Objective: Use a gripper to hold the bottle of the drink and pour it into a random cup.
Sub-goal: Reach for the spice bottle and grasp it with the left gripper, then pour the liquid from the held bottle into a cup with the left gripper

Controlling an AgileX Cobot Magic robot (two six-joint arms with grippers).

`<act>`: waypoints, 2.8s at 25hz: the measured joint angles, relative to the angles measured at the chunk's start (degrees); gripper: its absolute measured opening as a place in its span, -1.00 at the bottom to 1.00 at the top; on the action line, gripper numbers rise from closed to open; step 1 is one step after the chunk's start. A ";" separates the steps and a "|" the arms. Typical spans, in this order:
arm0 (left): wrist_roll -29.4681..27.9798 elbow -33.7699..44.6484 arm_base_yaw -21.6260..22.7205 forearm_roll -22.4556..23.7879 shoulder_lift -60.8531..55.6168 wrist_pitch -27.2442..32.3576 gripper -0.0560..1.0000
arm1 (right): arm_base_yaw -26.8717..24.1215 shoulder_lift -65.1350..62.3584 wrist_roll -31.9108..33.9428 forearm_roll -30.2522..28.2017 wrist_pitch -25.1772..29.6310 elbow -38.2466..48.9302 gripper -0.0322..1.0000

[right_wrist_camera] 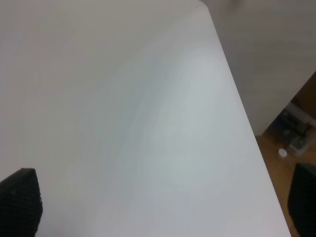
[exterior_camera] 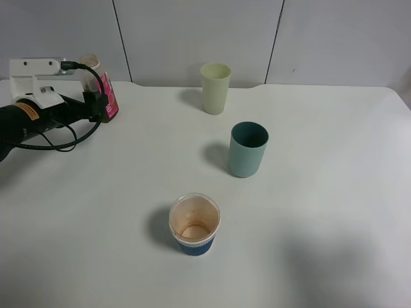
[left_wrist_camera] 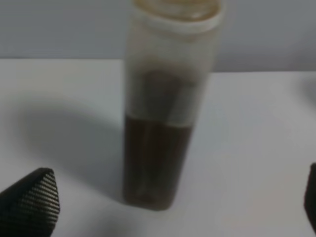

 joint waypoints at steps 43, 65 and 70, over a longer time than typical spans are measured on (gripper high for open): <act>-4.77 -20.17 3.29 11.91 17.56 -1.69 -0.35 | 0.00 0.00 0.00 0.00 0.00 0.00 0.98; -0.42 -12.56 0.23 8.24 4.70 8.26 -0.29 | 0.00 0.00 0.00 0.00 0.00 0.00 0.98; 6.12 -6.42 -1.64 -1.20 -4.08 10.67 -0.29 | 0.00 0.00 0.00 0.00 0.00 0.00 0.98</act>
